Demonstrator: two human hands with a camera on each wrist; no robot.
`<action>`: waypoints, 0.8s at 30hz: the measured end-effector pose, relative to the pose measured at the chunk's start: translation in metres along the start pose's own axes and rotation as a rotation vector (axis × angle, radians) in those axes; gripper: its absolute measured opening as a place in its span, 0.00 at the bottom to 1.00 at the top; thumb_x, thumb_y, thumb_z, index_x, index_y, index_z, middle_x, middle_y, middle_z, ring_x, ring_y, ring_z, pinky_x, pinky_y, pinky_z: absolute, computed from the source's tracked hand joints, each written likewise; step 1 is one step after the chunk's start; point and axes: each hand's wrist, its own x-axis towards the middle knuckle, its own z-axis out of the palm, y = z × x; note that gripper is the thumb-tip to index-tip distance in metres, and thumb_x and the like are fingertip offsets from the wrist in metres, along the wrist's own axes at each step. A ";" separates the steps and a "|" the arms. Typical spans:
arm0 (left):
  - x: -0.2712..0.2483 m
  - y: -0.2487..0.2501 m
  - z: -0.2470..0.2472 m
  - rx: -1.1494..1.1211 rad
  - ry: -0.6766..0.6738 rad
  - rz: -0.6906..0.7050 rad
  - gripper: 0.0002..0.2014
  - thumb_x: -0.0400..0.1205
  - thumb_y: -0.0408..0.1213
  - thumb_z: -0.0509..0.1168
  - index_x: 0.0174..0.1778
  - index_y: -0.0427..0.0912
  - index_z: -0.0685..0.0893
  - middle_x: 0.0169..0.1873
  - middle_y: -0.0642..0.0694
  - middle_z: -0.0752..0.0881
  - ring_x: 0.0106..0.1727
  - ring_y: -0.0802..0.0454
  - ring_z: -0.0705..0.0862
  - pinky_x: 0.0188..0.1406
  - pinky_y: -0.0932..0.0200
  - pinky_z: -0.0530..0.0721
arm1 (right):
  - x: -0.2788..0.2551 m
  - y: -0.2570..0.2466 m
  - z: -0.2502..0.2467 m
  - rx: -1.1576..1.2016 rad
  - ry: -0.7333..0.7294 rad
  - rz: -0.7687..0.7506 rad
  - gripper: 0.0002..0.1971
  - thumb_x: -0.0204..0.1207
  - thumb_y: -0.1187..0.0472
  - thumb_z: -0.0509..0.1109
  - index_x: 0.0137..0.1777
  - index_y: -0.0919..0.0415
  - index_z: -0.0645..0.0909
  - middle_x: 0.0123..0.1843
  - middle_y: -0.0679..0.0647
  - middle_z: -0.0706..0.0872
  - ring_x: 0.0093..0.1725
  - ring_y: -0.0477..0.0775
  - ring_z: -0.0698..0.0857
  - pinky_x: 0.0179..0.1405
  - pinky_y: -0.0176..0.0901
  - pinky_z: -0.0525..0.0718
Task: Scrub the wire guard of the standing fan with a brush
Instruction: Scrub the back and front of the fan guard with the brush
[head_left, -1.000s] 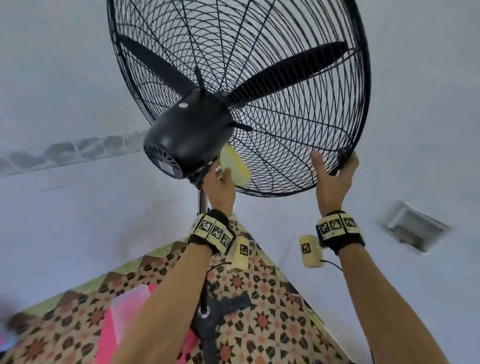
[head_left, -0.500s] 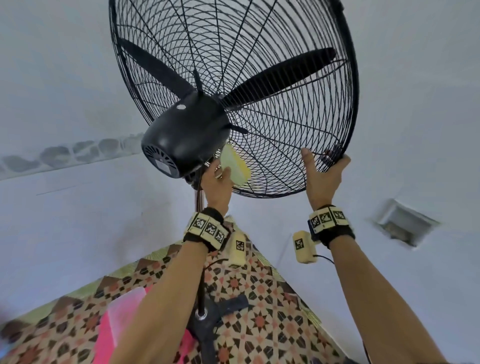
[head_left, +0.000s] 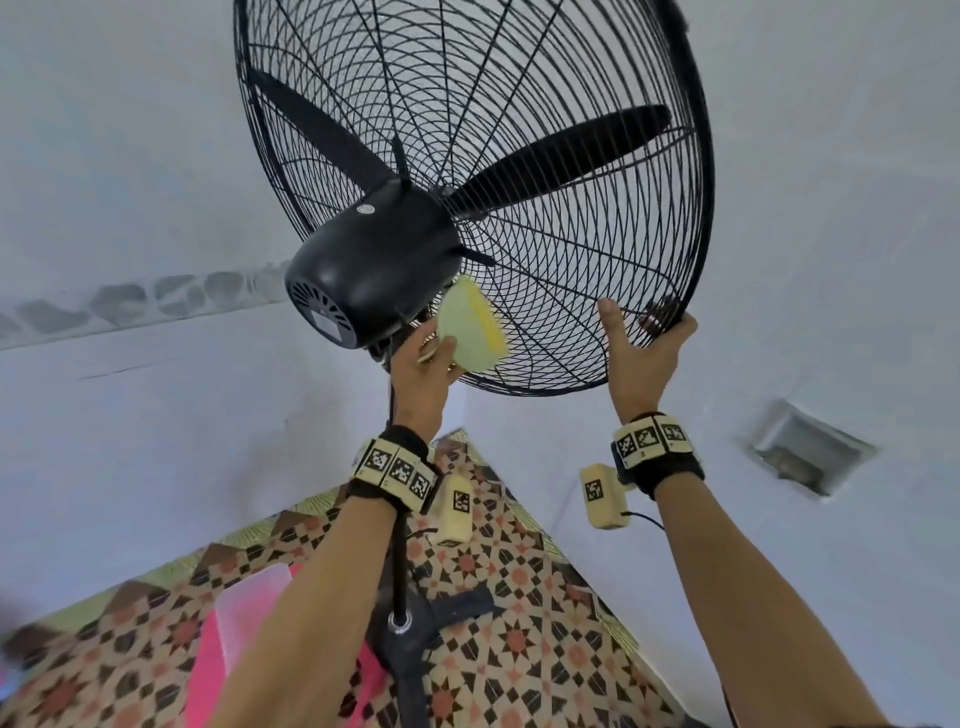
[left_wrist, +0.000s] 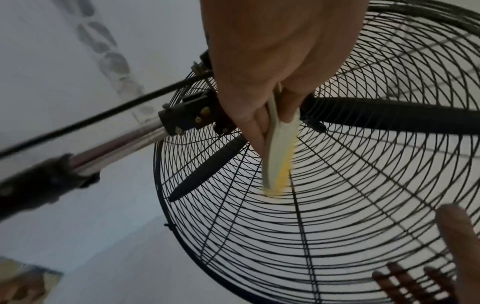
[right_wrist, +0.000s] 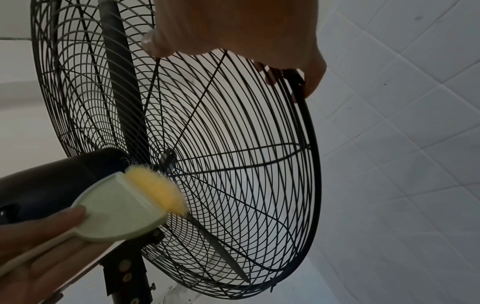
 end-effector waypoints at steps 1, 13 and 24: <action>0.002 -0.005 -0.002 -0.003 0.057 -0.017 0.19 0.89 0.26 0.66 0.76 0.38 0.81 0.64 0.46 0.84 0.62 0.54 0.85 0.53 0.55 0.93 | -0.001 0.001 0.000 -0.001 0.007 -0.001 0.44 0.67 0.31 0.80 0.71 0.57 0.67 0.66 0.52 0.83 0.65 0.52 0.82 0.69 0.45 0.80; -0.003 -0.017 -0.002 -0.113 0.002 -0.001 0.18 0.89 0.30 0.68 0.75 0.44 0.80 0.68 0.41 0.84 0.68 0.46 0.86 0.55 0.55 0.92 | -0.004 0.002 0.002 0.011 0.035 0.011 0.45 0.67 0.30 0.80 0.72 0.59 0.67 0.67 0.51 0.82 0.66 0.51 0.82 0.72 0.49 0.80; 0.003 -0.016 -0.008 -0.151 -0.066 0.002 0.20 0.89 0.34 0.69 0.77 0.43 0.80 0.65 0.50 0.86 0.67 0.47 0.88 0.60 0.51 0.90 | -0.004 0.005 0.004 0.013 0.057 0.018 0.45 0.66 0.27 0.79 0.71 0.55 0.67 0.67 0.50 0.81 0.68 0.52 0.81 0.74 0.52 0.79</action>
